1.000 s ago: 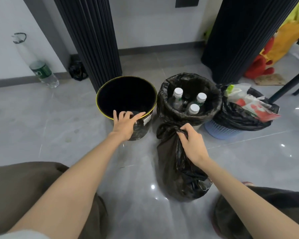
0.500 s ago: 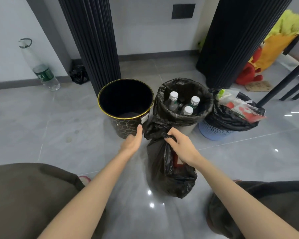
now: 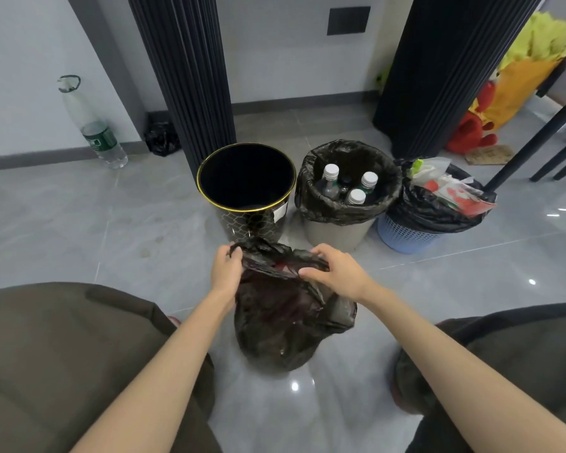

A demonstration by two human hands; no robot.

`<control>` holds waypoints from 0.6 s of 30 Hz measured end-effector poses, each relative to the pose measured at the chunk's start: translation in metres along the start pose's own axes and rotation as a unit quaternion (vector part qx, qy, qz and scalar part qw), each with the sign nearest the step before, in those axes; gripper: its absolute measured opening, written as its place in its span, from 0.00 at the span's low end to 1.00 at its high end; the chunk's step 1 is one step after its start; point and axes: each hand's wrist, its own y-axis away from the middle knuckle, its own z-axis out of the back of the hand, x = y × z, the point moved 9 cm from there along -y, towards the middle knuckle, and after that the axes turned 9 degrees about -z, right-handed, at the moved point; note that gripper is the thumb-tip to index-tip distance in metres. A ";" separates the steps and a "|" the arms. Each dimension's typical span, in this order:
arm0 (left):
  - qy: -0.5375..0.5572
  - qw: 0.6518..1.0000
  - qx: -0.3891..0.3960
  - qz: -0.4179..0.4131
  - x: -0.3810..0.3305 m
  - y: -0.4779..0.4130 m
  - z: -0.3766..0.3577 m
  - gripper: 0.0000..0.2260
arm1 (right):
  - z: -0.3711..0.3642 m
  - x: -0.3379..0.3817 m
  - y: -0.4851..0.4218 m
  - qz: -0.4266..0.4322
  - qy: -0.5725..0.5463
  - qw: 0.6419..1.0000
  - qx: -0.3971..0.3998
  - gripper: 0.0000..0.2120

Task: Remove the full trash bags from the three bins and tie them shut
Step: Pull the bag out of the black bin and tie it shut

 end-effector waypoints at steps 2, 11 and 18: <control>0.061 0.998 -0.023 -0.007 -0.006 -0.003 0.012 0.07 | 0.011 -0.015 -0.001 -0.056 0.045 0.997 -0.020 0.25; 0.170 0.981 -0.093 -0.002 -0.009 0.004 0.050 0.12 | 0.043 -0.050 0.004 -0.173 -0.081 0.968 -0.162 0.11; 0.199 0.979 0.027 0.014 -0.029 0.019 0.011 0.14 | -0.004 -0.009 0.006 -0.072 -0.016 0.996 0.041 0.29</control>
